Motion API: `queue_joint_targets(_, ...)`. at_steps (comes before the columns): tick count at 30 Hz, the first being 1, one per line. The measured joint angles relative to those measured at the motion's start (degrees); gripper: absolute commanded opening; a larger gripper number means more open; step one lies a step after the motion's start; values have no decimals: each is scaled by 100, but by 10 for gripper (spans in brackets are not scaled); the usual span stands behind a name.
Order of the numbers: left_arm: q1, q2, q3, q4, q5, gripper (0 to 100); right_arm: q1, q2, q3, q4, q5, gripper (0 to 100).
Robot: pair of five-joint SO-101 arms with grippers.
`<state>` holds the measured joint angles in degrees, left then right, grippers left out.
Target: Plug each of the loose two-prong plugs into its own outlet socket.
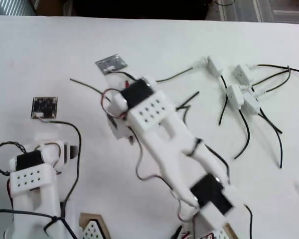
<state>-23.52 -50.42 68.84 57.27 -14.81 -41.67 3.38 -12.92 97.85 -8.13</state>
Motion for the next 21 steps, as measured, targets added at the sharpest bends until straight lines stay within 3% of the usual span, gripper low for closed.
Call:
queue_joint_targets(7,580,0,-1037,422,615,255,0,-2400,1538,-440,0,17)
queue_joint_targets(15,1925,0,-1899,598,1864,253,0,-4404,3684,-1846,0,17)
queue_joint_targets(21,3033,0,-2708,1099,2242,252,-193,-5407,4914,-2629,0,17)
